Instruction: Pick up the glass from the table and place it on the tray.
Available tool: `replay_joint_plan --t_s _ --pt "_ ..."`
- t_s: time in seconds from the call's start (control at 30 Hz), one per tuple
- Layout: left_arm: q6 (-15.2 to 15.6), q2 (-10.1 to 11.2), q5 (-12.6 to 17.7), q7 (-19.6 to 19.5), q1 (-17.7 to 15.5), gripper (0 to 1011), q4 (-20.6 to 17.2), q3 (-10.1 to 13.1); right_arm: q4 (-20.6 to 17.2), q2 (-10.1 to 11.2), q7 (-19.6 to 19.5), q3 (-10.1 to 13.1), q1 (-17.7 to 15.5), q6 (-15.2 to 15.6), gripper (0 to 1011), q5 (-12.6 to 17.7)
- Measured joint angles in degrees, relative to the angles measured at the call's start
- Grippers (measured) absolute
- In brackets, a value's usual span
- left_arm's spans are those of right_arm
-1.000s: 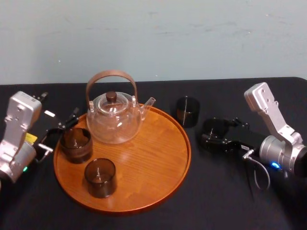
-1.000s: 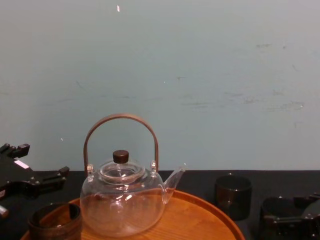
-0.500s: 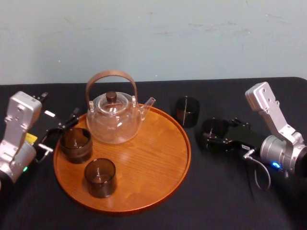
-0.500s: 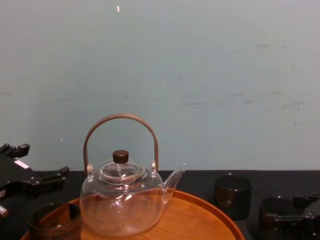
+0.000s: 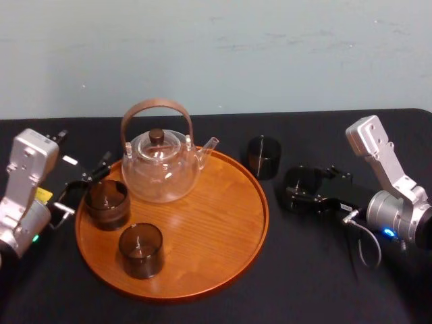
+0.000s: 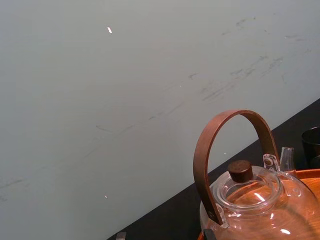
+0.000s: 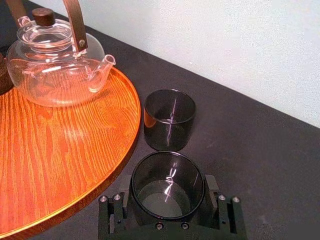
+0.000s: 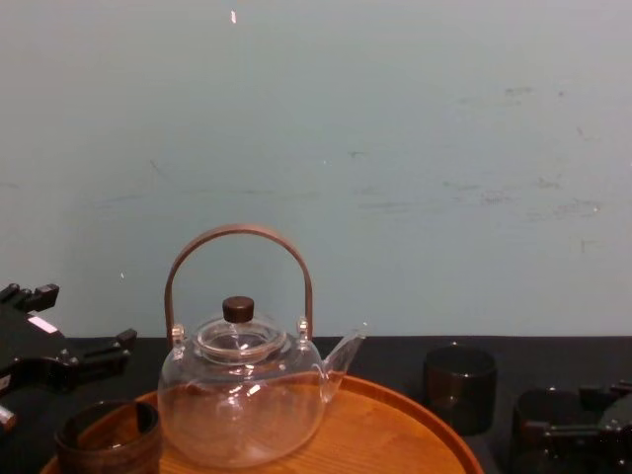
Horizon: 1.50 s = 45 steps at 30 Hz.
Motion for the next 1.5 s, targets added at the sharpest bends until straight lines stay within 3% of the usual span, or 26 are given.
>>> replay_joint_plan --t_s 0.33,0.8,1.1,1.5 --pt "0.0 0.0 0.0 0.0 0.0 1001 0.0 0.0 -1.5 0.9 0.7 0.9 -1.3 -2.3 898 0.7" --pt "0.0 0.0 0.0 0.0 0.0 1001 0.0 0.0 -10.7 5.8 4.1 2.3 -5.7 -5.3 898 3.5" --pt "0.0 0.0 0.0 0.0 0.0 1001 0.0 0.0 -14.1 7.6 5.9 0.3 -6.3 -6.4 898 3.9" --pt "0.0 0.0 0.0 0.0 0.0 1001 0.0 0.0 -14.7 6.7 7.3 -4.7 -4.1 -6.6 896 2.7"
